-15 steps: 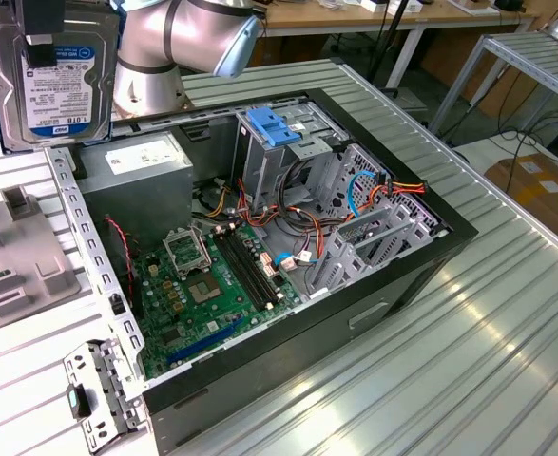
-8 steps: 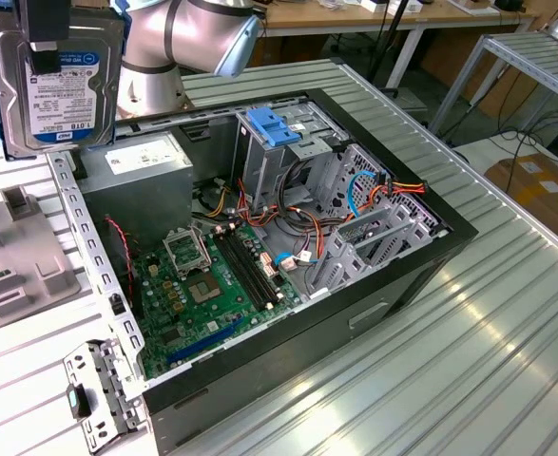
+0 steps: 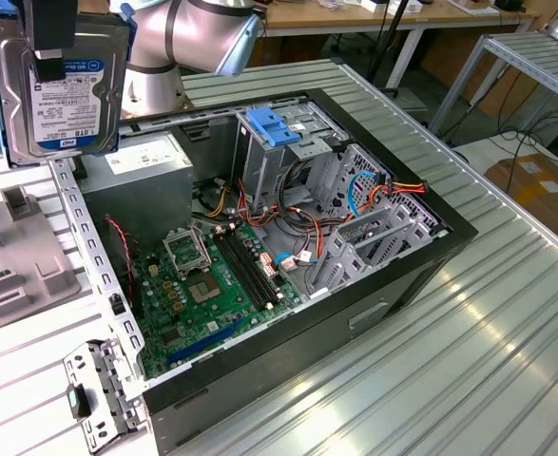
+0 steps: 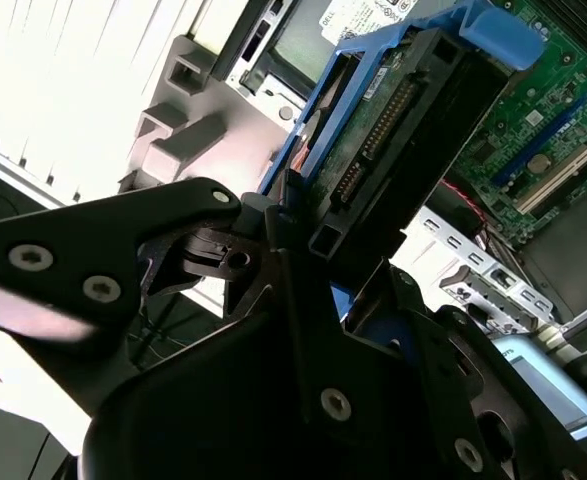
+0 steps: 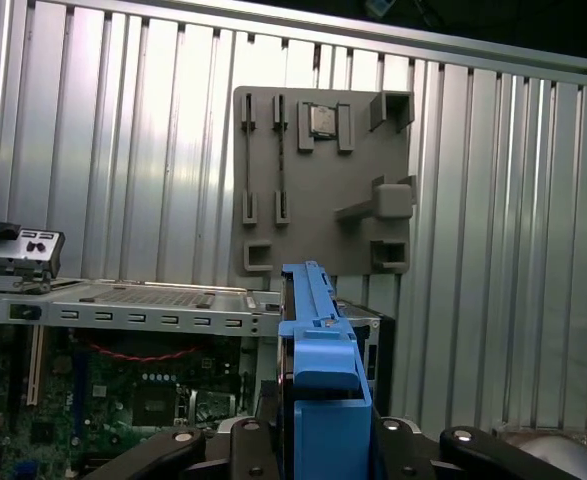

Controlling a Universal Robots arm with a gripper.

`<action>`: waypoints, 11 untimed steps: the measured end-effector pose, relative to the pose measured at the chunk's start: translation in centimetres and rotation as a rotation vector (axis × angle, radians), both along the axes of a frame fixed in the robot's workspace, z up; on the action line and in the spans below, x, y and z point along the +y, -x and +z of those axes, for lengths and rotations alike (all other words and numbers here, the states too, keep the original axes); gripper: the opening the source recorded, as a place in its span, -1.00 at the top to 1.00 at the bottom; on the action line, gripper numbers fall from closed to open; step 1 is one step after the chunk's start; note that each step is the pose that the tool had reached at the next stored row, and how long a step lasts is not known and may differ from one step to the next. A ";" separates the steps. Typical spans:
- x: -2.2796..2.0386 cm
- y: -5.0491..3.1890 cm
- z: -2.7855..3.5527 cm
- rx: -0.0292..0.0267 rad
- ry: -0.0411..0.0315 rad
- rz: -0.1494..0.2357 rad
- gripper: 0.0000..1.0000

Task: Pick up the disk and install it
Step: 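Pick up the disk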

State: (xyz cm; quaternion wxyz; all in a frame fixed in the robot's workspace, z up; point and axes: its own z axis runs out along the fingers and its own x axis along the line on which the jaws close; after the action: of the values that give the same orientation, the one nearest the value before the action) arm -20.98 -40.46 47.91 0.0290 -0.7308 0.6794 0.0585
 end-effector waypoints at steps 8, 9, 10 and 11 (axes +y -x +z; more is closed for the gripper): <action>-0.98 -0.07 -0.03 0.0000 -0.0001 0.000 0.27; -1.10 -0.08 -0.03 0.0000 -0.0001 0.000 0.27; -1.23 -0.09 -0.03 0.0000 0.0000 0.000 0.27; -1.37 -0.10 -0.03 0.0001 0.0000 0.000 0.27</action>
State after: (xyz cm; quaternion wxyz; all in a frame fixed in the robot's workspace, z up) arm -20.88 -41.83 47.88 0.0289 -0.7308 0.6794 0.0585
